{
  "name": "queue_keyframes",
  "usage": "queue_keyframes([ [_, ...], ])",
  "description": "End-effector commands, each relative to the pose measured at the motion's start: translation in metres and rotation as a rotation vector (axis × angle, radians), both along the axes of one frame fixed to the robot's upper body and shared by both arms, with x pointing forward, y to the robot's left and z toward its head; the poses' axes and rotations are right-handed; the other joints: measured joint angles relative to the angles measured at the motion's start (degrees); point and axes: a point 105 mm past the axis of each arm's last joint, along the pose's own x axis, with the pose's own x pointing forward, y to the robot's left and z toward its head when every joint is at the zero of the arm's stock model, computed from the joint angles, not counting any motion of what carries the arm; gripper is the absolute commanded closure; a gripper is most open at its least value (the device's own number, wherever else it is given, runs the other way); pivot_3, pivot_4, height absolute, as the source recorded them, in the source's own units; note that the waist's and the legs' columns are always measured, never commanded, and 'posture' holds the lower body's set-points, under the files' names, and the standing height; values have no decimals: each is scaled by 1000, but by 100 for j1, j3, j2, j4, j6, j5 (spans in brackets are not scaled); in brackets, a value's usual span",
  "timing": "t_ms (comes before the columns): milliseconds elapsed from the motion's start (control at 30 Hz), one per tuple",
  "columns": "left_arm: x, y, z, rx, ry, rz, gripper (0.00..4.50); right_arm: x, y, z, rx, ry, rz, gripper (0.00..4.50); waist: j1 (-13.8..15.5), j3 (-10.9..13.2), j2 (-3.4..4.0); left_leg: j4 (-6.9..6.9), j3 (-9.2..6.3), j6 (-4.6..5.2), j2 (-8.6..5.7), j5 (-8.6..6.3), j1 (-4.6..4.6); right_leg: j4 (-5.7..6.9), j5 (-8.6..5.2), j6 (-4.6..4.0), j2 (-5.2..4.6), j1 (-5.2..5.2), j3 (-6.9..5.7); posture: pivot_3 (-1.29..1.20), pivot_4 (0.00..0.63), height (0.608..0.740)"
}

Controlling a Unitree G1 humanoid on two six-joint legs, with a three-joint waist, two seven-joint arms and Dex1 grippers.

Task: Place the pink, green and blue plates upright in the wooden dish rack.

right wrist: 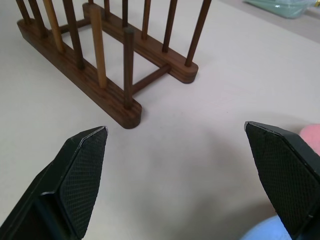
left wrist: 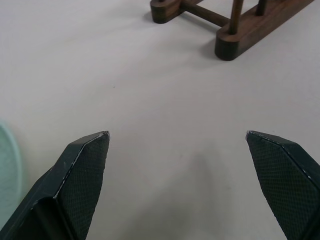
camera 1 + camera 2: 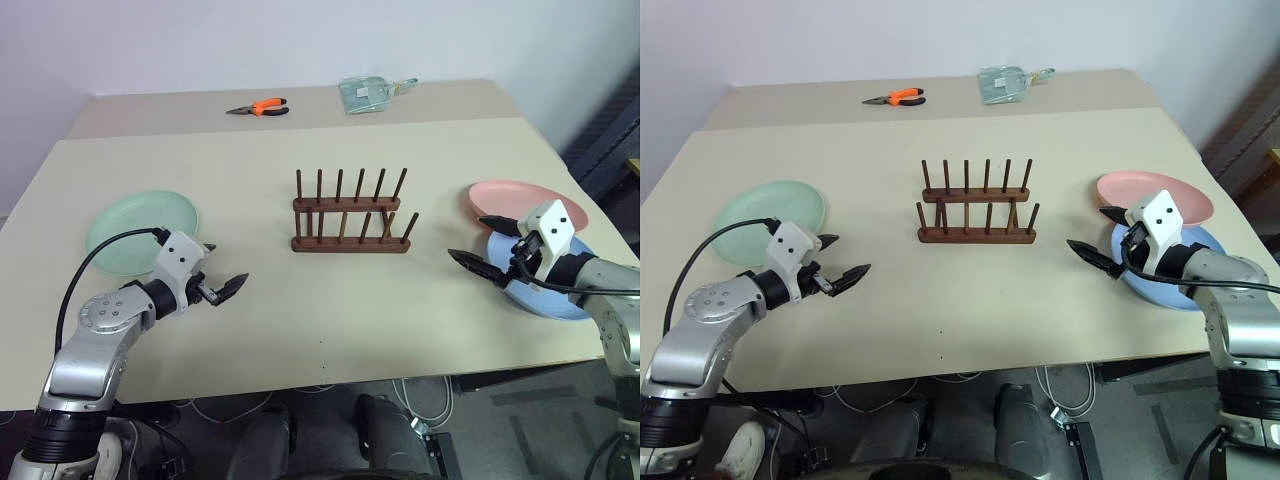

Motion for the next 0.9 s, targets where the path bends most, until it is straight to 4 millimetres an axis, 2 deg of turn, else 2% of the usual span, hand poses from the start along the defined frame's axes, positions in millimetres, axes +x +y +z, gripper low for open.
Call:
queue_keyframes([
  [33,4,-2,8,4,-37,-10,19,3,7,10,-10,-64,9,12,-2,0,0,1,0,0,0,0,0,0,0,0,0,0,-1,0,150,740],
  [200,6,-10,5,8,-35,-37,19,10,14,10,-21,-77,16,12,-4,0,0,2,1,1,0,0,0,1,0,0,0,0,0,0,150,740],
  [367,9,-35,-9,2,61,-222,19,-6,24,-12,-68,54,86,12,60,0,0,13,-3,4,-6,-2,-3,1,0,0,-1,7,-3,0,150,740],
  [533,41,-58,-16,53,85,-337,19,-20,42,-16,-53,51,98,12,132,0,1,25,-2,7,-9,-4,-3,5,0,0,-2,8,-3,0,150,740],
  [633,64,-83,-22,72,113,-407,19,-30,51,-20,-43,48,94,12,153,0,-2,29,-12,7,-14,-4,-1,4,0,3,-2,20,-8,0,150,740],
  [833,80,-119,-33,63,166,-501,19,-45,58,-13,-8,14,52,12,138,-1,-2,30,-14,15,-24,-8,-2,-4,2,20,-15,23,-9,0,150,740],
  [900,81,-127,-38,51,189,-520,546,-49,58,-15,-14,17,41,0,148,-1,-3,32,-15,16,-24,-9,0,-5,2,21,-16,28,-10,0,150,740],
])
